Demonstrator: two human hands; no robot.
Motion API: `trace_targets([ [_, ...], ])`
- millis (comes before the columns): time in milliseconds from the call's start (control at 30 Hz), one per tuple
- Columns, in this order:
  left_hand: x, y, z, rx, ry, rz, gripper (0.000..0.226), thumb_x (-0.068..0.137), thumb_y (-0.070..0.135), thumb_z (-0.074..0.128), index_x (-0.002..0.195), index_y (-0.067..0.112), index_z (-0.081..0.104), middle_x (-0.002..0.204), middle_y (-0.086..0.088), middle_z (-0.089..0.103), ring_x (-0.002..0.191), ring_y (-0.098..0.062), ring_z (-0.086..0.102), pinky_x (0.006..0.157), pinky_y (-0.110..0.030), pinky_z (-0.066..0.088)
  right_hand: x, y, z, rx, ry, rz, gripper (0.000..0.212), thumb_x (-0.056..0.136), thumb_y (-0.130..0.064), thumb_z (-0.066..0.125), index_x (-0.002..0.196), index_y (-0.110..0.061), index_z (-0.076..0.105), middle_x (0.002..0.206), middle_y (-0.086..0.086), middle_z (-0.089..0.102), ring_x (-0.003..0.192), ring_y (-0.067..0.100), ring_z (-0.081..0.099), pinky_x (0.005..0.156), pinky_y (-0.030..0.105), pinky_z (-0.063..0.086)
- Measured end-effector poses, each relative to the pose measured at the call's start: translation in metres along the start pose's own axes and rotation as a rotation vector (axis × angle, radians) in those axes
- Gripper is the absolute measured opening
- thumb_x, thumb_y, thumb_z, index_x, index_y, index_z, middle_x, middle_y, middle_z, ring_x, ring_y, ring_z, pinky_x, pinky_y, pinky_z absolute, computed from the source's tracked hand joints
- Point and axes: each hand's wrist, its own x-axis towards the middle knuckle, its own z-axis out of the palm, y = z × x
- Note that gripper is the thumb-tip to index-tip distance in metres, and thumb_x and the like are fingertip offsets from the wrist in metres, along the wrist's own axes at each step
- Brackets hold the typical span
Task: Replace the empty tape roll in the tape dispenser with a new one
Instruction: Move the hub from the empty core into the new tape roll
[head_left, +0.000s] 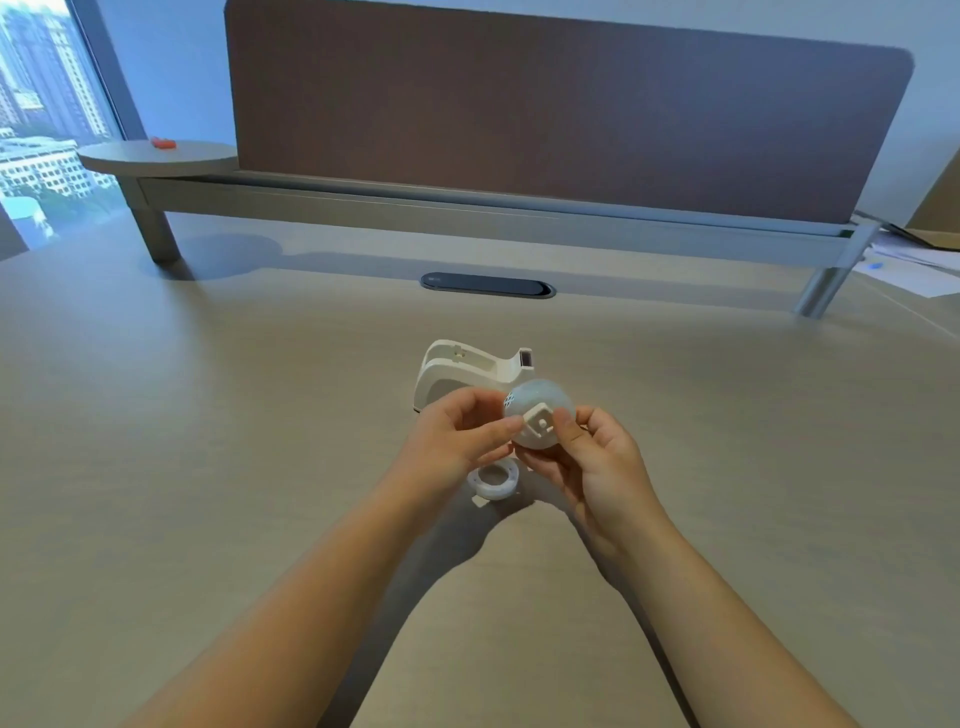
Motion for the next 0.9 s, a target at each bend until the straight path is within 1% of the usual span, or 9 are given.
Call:
trace_targets([
  [167, -0.003, 0.005, -0.003, 0.155, 0.03, 0.063, 0.009, 0.078, 0.01, 0.059, 0.084, 0.014, 0.063, 0.081, -0.001, 0.066, 0.077, -0.013, 0.063, 0.071, -0.019, 0.053, 0.0, -0.002, -0.001, 0.071, -0.04, 0.043, 0.008, 0.083, -0.018, 0.052, 0.083, -0.011, 0.057, 0.081, 0.008, 0.069, 0.068, 0.014, 0.07, 0.062, 0.021, 0.059],
  [267, -0.002, 0.007, -0.007, 0.189, 0.027, 0.053, 0.012, 0.079, 0.012, 0.058, 0.09, 0.016, 0.063, 0.084, 0.001, 0.065, 0.079, -0.011, 0.062, 0.07, -0.017, 0.052, -0.002, -0.002, 0.0, -0.007, -0.019, -0.044, 0.002, 0.079, -0.015, 0.058, 0.078, -0.016, 0.059, 0.077, 0.003, 0.068, 0.067, 0.011, 0.069, 0.059, 0.021, 0.057],
  [367, -0.002, 0.008, -0.013, 0.167, 0.031, -0.038, 0.026, 0.081, 0.018, 0.056, 0.106, 0.008, 0.057, 0.089, -0.002, 0.063, 0.073, -0.011, 0.062, 0.063, -0.013, 0.053, -0.006, -0.001, 0.004, -0.214, 0.034, -0.21, 0.012, 0.077, -0.011, 0.063, 0.073, -0.02, 0.056, 0.074, -0.002, 0.064, 0.067, 0.008, 0.065, 0.053, 0.012, 0.051],
  [467, -0.005, 0.01, -0.018, 0.138, -0.008, -0.089, 0.015, 0.081, 0.016, 0.055, 0.096, 0.014, 0.058, 0.091, -0.005, 0.063, 0.075, -0.014, 0.063, 0.064, -0.015, 0.055, -0.008, -0.001, 0.007, -0.409, 0.04, -0.334, 0.018, 0.077, -0.011, 0.063, 0.072, -0.024, 0.052, 0.074, -0.006, 0.059, 0.066, 0.001, 0.061, 0.053, 0.006, 0.048],
  [567, -0.006, 0.012, -0.022, 0.207, -0.044, -0.046, 0.018, 0.08, 0.01, 0.056, 0.096, 0.019, 0.057, 0.088, -0.005, 0.06, 0.076, -0.013, 0.061, 0.067, -0.015, 0.054, -0.006, 0.0, 0.009, -0.331, 0.02, -0.294, 0.014, 0.078, -0.013, 0.061, 0.071, -0.021, 0.052, 0.074, -0.001, 0.06, 0.062, -0.001, 0.062, 0.057, 0.011, 0.053],
  [667, -0.003, 0.017, -0.027, 0.291, 0.011, 0.018, 0.011, 0.082, 0.011, 0.054, 0.087, 0.019, 0.059, 0.079, -0.002, 0.058, 0.07, -0.01, 0.055, 0.062, -0.013, 0.05, 0.0, -0.001, 0.015, -0.265, -0.026, -0.221, 0.013, 0.081, -0.012, 0.058, 0.071, -0.019, 0.053, 0.072, 0.002, 0.061, 0.065, 0.01, 0.063, 0.058, 0.017, 0.054],
  [733, 0.003, 0.021, -0.033, 0.318, 0.057, 0.06, 0.012, 0.082, 0.009, 0.053, 0.077, 0.019, 0.058, 0.075, -0.002, 0.058, 0.07, -0.013, 0.053, 0.065, -0.017, 0.048, 0.006, -0.001, 0.021, -0.313, -0.045, -0.225, 0.014, 0.083, -0.011, 0.057, 0.072, -0.02, 0.055, 0.073, 0.0, 0.061, 0.069, 0.012, 0.059, 0.057, 0.015, 0.052],
  [833, 0.019, 0.028, -0.047, 0.401, 0.148, 0.131, 0.015, 0.082, 0.009, 0.053, 0.073, 0.021, 0.055, 0.075, -0.002, 0.058, 0.074, -0.017, 0.054, 0.072, -0.028, 0.046, 0.021, -0.002, 0.028, -0.416, 0.015, -0.267, 0.018, 0.084, -0.013, 0.056, 0.074, -0.028, 0.054, 0.08, -0.006, 0.058, 0.077, 0.011, 0.055, 0.057, 0.015, 0.047],
  [900, 0.031, 0.033, -0.057, 0.506, 0.219, 0.185, 0.01, 0.082, 0.012, 0.054, 0.075, 0.019, 0.055, 0.075, 0.002, 0.056, 0.072, -0.013, 0.053, 0.07, -0.026, 0.044, 0.034, -0.004, 0.03, -0.535, 0.081, -0.313, 0.013, 0.084, -0.016, 0.056, 0.08, -0.028, 0.052, 0.091, -0.005, 0.054, 0.087, 0.015, 0.05, 0.056, 0.01, 0.044],
])
